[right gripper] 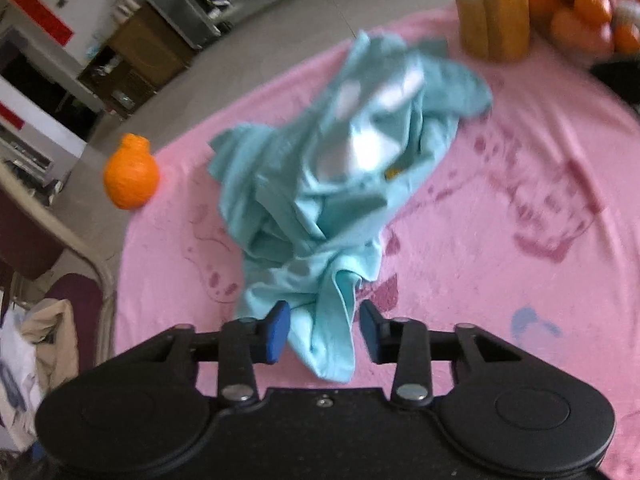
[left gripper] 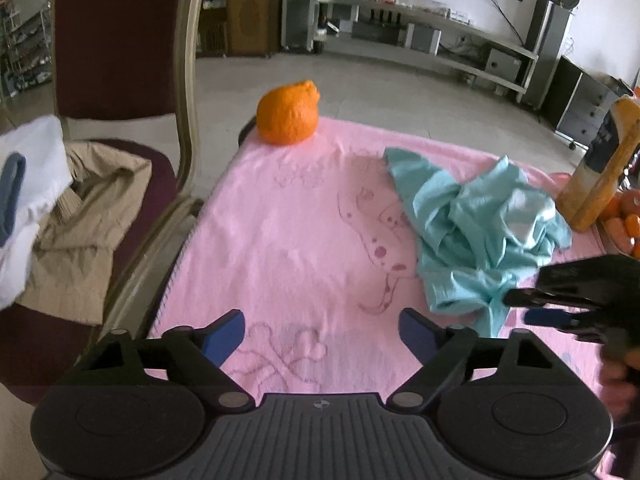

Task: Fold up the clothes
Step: 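Reach the right tool to the light-blue shirt and grasp its edge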

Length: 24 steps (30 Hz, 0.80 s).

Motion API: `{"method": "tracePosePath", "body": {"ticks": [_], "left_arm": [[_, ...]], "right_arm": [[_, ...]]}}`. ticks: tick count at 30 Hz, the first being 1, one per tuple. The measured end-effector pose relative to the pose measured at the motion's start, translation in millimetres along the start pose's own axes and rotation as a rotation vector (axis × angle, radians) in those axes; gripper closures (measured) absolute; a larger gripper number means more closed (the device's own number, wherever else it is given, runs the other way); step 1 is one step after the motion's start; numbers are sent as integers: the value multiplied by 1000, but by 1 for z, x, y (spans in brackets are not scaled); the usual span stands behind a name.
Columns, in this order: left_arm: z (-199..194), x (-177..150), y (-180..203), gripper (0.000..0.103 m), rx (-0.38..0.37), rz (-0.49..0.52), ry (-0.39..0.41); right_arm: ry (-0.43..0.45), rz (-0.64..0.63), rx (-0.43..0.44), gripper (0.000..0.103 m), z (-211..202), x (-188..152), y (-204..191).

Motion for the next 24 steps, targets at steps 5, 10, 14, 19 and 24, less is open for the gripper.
{"method": "tracePosePath", "body": {"ticks": [5,10,14,19,24], "left_arm": [[-5,-7,-2,19,-7,2,-3],[-21,-11,-1,18,-28,-7,8],[-36,-17,6,18,-65,-5,10],[-50,-27,23,18,-102,21,7],[-50,-40,48,18,-128,56,-25]], "right_arm": [[7,84,-24,69,36,-4,13],[69,140,64,100,-3,-9,19],[164,119,92,100,-88,-18,38],[289,110,125,103,-206,-30,71],[344,208,-29,100,-240,-29,152]]}}
Point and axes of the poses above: each gripper's, at about its wrist camera, not at the fingertips, and z roughly the way its jaws point, y to its right, x to its top, the point moved 10 cm from there along z, roughly the way its jaws point, and after that the axes turned 2 degrees about y, right-handed, at the moved point
